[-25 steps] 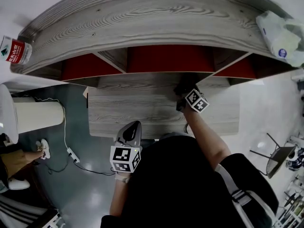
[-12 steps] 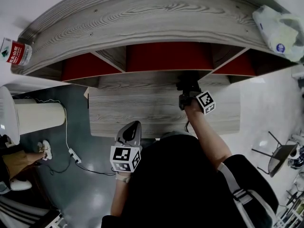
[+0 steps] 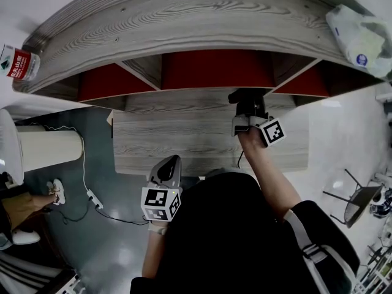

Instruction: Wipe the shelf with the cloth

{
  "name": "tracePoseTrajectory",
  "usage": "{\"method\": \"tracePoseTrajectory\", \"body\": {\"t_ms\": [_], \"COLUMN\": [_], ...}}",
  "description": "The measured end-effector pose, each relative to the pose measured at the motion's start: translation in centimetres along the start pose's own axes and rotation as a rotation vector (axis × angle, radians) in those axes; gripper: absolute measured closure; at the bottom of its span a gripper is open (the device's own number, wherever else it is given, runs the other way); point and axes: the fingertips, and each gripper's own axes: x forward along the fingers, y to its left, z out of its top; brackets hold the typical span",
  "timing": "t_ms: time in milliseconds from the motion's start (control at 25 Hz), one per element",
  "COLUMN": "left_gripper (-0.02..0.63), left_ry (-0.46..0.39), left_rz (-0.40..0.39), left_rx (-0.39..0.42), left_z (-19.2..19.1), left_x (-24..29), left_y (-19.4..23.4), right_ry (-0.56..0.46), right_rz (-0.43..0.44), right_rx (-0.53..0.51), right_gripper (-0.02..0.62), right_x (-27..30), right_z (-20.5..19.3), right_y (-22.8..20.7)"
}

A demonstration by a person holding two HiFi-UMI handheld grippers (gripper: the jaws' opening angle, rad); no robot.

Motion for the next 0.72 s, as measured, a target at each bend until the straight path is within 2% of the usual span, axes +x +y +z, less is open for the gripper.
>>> {"method": "tracePoseTrajectory", "body": {"t_ms": [240,720], "left_gripper": [0.6,0.6], "left_ry": [0.003,0.016], "left_rz": [0.005,0.007], "left_rx": [0.003,-0.008], "left_z": [0.1,-0.1], "left_x": [0.1,0.5], "left_y": [0.0,0.1], "right_ry": [-0.056,-0.116], "right_rz": [0.047,-0.065], "right_rx": [0.032,0.012], "right_gripper": [0.549,0.549], "right_x": [2.2,4.9], "right_z": [0.8,0.6], "right_y": [2.0,-2.0]}}
